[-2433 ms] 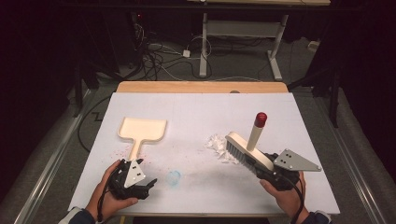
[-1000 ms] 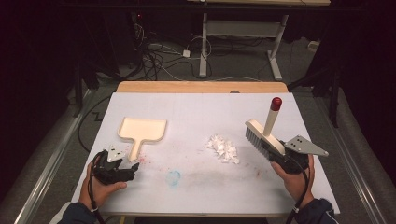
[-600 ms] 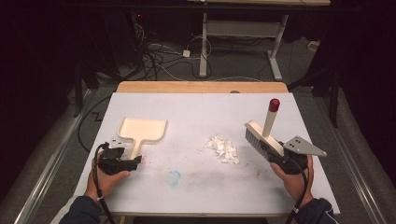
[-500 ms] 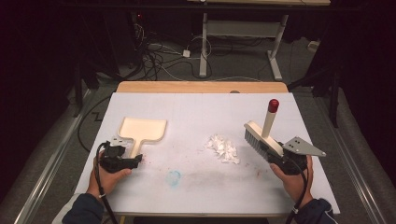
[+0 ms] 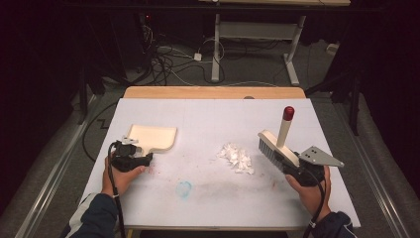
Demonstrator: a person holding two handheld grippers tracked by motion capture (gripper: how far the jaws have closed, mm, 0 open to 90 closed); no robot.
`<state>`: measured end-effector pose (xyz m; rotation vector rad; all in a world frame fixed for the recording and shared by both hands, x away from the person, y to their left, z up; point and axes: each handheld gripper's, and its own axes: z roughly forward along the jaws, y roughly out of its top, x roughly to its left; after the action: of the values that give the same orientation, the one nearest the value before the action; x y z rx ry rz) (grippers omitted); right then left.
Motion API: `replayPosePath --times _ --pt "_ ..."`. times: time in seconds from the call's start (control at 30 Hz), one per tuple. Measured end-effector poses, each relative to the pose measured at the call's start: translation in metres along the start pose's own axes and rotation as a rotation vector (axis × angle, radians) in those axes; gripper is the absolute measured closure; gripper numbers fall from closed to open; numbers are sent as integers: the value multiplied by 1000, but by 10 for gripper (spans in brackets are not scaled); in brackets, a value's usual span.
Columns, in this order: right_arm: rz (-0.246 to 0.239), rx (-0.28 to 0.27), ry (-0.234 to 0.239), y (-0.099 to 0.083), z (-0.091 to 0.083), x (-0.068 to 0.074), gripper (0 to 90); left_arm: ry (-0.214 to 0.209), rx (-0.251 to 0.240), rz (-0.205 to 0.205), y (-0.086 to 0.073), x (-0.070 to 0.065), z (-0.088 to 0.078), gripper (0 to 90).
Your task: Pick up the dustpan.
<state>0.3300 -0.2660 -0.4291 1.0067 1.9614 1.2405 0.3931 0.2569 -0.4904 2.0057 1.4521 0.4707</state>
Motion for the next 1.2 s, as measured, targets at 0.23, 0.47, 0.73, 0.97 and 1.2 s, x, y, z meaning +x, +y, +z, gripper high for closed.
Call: replayPosePath --times 0.23,0.47,0.73,0.97,1.2 --pt "12 1 -4 -1 1 -2 676 14 5 1 4 2 0 387" --pt "16 7 -11 -1 6 -3 676 -9 10 4 4 4 -2 633" --pt "12 15 -12 -2 8 -2 676 -3 26 34 5 2 -4 637" --pt "17 22 -20 -3 8 -6 676 -1 38 64 8 0 -10 640" --pt "20 24 -26 -4 8 -8 676 -24 30 99 11 -3 -20 641"
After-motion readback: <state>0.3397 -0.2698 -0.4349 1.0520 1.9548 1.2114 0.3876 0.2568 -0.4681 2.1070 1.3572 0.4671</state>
